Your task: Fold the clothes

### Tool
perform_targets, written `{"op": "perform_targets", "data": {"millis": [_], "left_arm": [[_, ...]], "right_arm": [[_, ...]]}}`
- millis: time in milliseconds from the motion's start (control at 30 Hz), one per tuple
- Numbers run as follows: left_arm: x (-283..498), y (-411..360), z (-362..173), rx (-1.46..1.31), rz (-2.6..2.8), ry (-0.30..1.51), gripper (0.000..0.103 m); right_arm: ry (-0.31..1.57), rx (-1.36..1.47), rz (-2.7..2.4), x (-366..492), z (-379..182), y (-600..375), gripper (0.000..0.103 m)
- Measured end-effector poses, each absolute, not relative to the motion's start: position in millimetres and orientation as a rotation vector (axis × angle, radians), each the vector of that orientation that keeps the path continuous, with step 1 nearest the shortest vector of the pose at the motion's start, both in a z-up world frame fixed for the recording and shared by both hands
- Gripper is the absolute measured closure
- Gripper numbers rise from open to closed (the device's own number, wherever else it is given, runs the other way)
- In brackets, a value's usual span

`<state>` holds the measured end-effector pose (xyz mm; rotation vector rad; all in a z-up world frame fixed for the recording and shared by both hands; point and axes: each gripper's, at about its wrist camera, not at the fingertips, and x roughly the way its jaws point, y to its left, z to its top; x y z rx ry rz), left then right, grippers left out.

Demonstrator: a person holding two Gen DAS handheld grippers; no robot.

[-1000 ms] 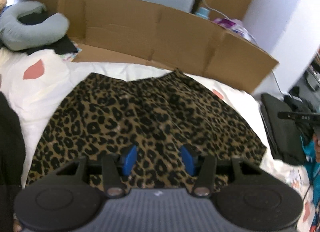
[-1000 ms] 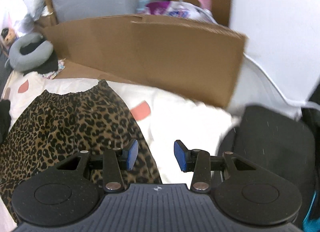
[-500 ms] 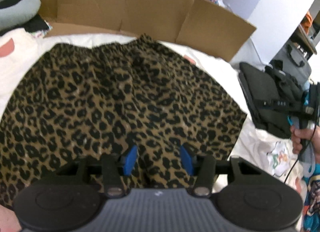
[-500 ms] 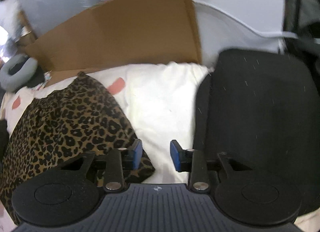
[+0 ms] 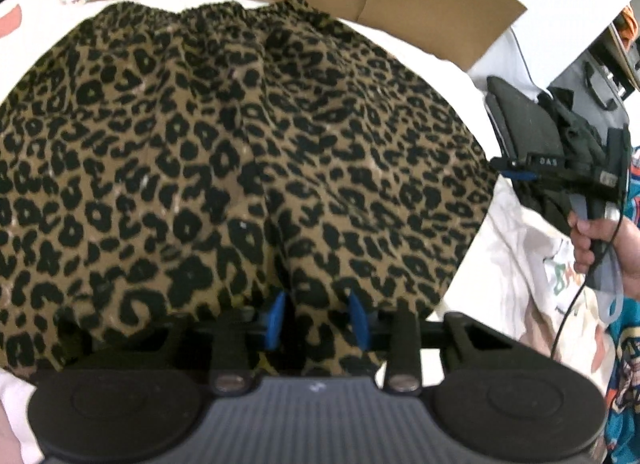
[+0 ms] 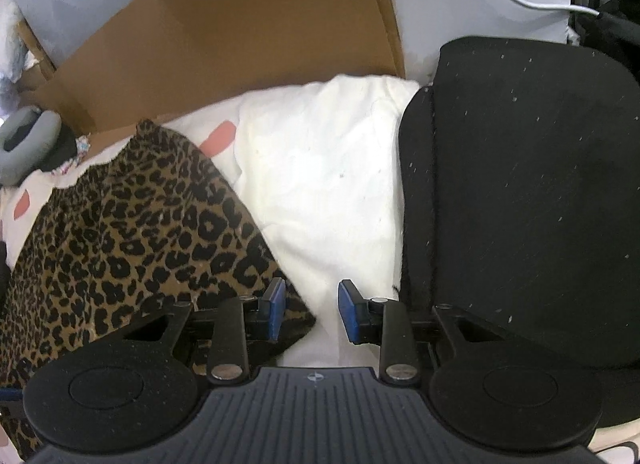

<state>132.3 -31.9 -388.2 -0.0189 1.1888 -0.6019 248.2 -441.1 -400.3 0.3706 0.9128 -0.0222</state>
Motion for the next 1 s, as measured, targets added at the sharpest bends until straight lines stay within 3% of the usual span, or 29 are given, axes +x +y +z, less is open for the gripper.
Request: {"op": "perform_targets", "data": {"millis": [200, 367, 833, 1000], "left_arm": [[134, -27, -398, -0.027, -0.591, 1.237, 0.073], [136, -26, -401, -0.006, -0.597, 1.255, 0.087], [134, -30, -412, 0.023, -0.595, 1.264, 0.089], [135, -29, -409, 0.017, -0.605, 1.269, 0.090]], "right_arm": [[0.931, 0.374, -0.020, 246, -405, -435, 0.076], [0.935, 0.361, -0.024, 246, -401, -430, 0.077], [0.981, 0.460, -0.025, 250, -411, -436, 0.076], [0.995, 0.425, -0.009, 249, -408, -425, 0.100]]}}
